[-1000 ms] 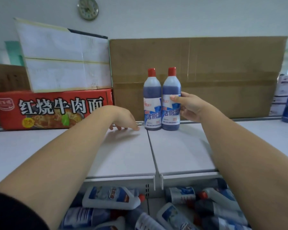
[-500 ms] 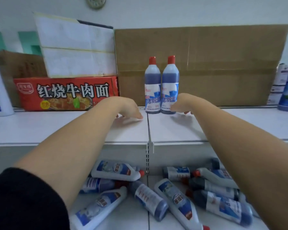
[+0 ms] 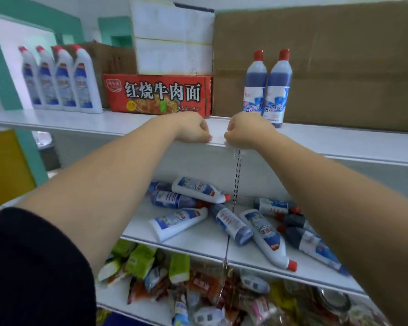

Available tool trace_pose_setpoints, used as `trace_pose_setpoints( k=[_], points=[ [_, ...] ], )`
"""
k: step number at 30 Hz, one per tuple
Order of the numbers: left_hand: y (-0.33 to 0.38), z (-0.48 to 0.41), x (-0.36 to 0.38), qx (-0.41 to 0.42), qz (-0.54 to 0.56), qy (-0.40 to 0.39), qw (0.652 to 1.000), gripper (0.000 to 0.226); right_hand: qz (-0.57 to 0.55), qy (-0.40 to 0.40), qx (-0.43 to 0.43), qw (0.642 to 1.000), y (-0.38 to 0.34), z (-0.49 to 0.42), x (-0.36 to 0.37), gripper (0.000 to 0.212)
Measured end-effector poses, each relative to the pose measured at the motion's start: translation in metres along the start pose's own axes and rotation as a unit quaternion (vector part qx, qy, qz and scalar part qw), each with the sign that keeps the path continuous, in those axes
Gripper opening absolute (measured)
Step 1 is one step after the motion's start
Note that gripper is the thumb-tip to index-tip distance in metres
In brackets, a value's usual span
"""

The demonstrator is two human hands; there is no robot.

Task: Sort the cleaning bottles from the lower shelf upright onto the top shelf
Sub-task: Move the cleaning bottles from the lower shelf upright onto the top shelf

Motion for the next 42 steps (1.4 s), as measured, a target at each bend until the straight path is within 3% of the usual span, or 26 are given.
trace_pose_setpoints(
  k=[10, 20, 28, 32, 38, 42],
  points=[
    [-0.086, 0.078, -0.032, -0.027, -0.006, 0.022, 0.999, 0.033, -0.052, 0.018, -0.022, 0.998, -0.118, 0.043, 0.001, 0.031],
    [-0.213, 0.151, -0.012, -0.045, -0.023, -0.041, 0.998, 0.036, -0.064, -0.003, 0.015, 0.998, -0.222, 0.102, 0.045, 0.028],
    [-0.251, 0.157, 0.049, -0.009, 0.012, -0.095, 0.995, 0.034, 0.009, -0.092, 0.115, 0.989, -0.195, 0.132, 0.114, 0.014],
    [-0.263, 0.131, 0.084, -0.009, 0.031, -0.105, 0.994, 0.032, 0.028, -0.118, 0.148, 0.982, -0.166, 0.124, 0.151, 0.026],
    [-0.285, 0.068, 0.150, -0.035, 0.028, -0.108, 0.993, 0.035, -0.021, -0.148, 0.207, 0.967, -0.134, 0.105, 0.222, 0.022],
    [-0.300, 0.032, 0.195, -0.050, 0.005, -0.093, 0.994, 0.041, -0.091, -0.156, 0.294, 0.939, -0.118, 0.090, 0.264, 0.045]
  ],
)
Point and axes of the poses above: each hand's wrist, its own z-axis away from the middle knuckle, its own x-axis out of the palm, y = z × x, the point moved 2 cm from there along -z, towards the middle knuckle, and after that the axes turned 11 degrees about y, right-handed, at the moved point
